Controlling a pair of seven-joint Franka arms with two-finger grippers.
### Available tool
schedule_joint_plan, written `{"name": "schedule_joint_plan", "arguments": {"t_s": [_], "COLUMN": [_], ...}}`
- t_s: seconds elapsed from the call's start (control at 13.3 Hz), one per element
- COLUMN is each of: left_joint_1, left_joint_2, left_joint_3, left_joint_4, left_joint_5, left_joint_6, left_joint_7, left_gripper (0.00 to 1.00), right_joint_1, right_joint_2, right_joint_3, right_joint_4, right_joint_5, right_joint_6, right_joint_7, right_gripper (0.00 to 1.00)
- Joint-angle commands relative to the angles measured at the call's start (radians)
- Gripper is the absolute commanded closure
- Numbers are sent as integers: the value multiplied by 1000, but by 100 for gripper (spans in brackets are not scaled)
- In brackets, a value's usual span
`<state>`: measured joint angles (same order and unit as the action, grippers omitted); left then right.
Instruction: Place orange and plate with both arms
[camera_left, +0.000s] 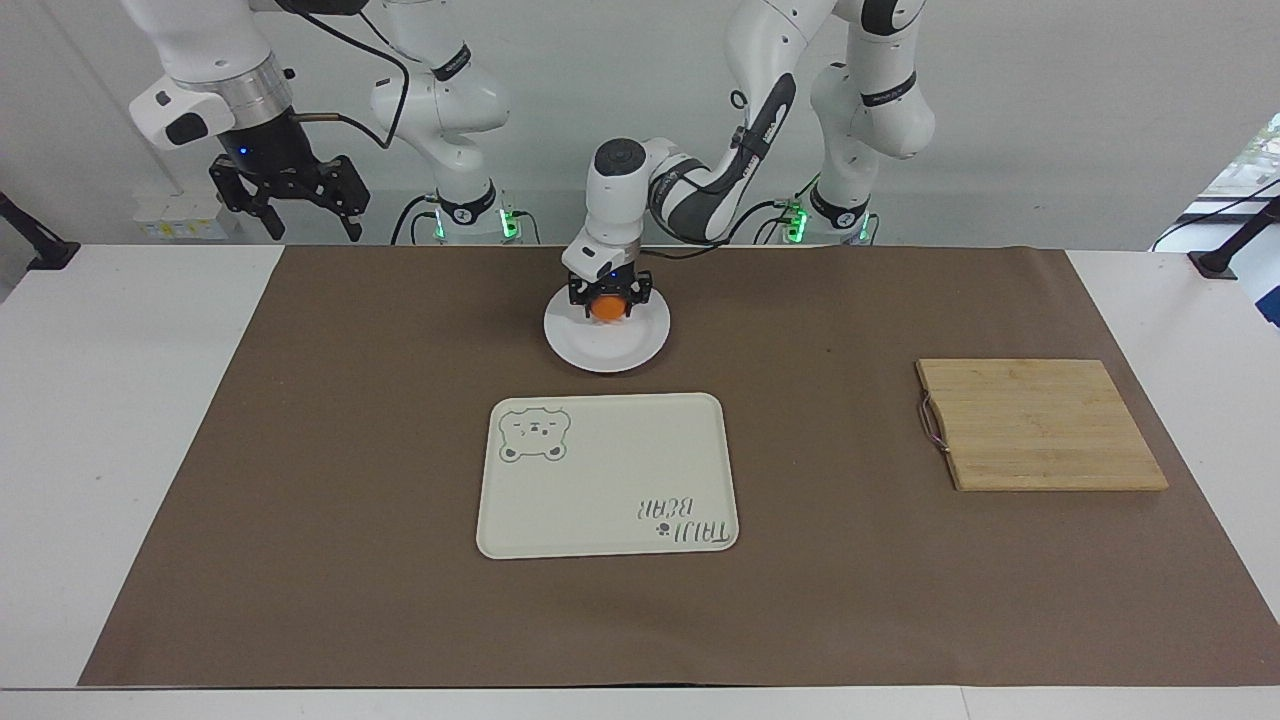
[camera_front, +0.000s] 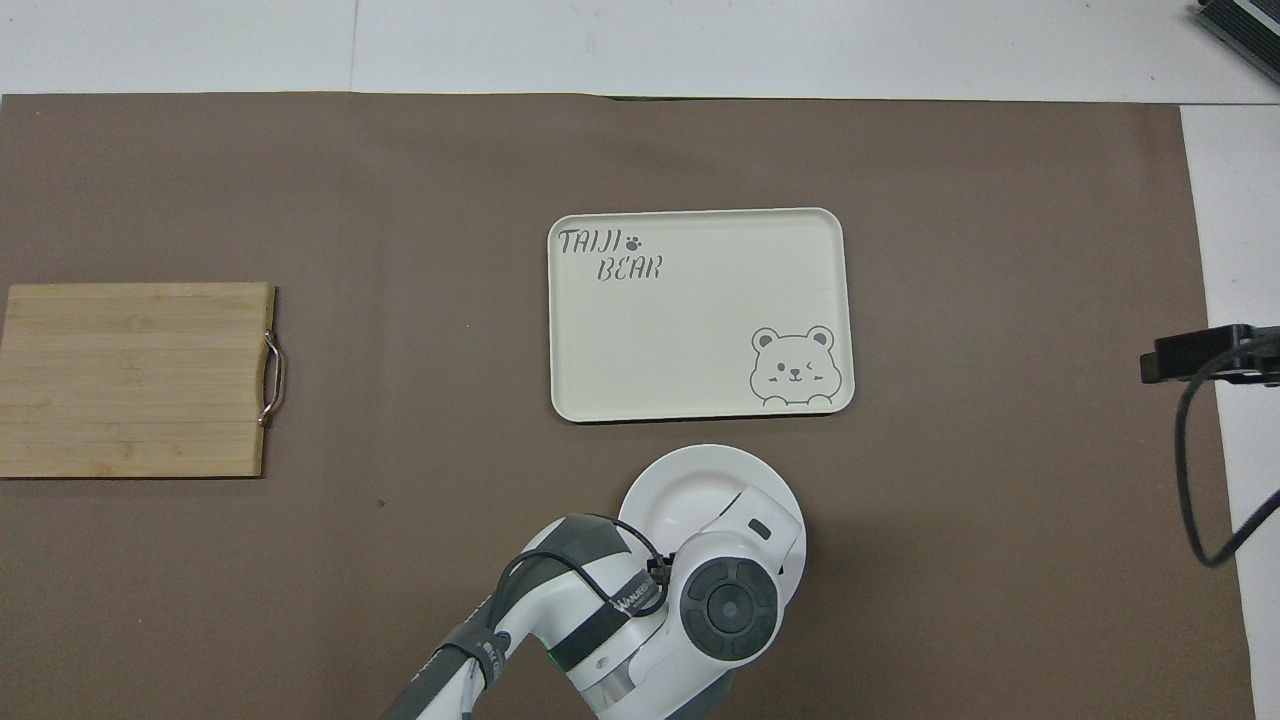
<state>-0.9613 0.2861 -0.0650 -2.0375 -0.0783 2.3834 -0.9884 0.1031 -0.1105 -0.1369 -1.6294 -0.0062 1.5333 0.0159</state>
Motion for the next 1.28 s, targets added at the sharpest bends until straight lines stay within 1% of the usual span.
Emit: {"name": "schedule_joint_plan", "arguments": {"t_s": [0.0,0.15,0.23,0.38,0.53,0.68,0.83,0.98,1.06,1.13,1.21], "left_joint_1": [-45,-31,-13,62,148,232,332,438,487,540,590], "left_joint_2": [-11,-13,-28,-60,-79,-88,-87,-93,-97,-103,-105], "left_joint_3": [22,25,33,36,36,36,36,36,36,36,36], "left_joint_4": [-9,5,11,37,71,108,150,166,166,169,175], "left_joint_5": [3,26,26,29,29,29,28,28,28,28,28], "left_joint_6": [33,19,5,-62,-114,-153,-211,-245,-250,-260,-273], "left_joint_7": [-64,-75,-67,-37,64,163,285,416,475,541,603], "left_gripper": [0,0,0,0,0,0,0,0,0,0,0], "right_joint_1": [-8,-7,-8,-8,-8,-8,-8,-10,-17,-35,-37], "right_joint_2": [-3,-3,-3,-3,-3,-6,-6,-8,-8,-3,-3], "right_joint_3": [7,7,5,5,5,0,2,0,-1,-3,-1], "right_joint_4": [2,2,2,2,3,3,5,-13,-32,-64,-117], "right_joint_5": [-6,-8,-6,-6,-6,-8,-12,-3,27,107,180], "right_joint_6": [-13,-13,-15,-15,-21,-64,-49,-1,5,20,71], "right_joint_7": [21,21,21,21,18,21,12,-46,-66,-80,-85], "right_gripper": [0,0,0,0,0,0,0,0,0,0,0]}}
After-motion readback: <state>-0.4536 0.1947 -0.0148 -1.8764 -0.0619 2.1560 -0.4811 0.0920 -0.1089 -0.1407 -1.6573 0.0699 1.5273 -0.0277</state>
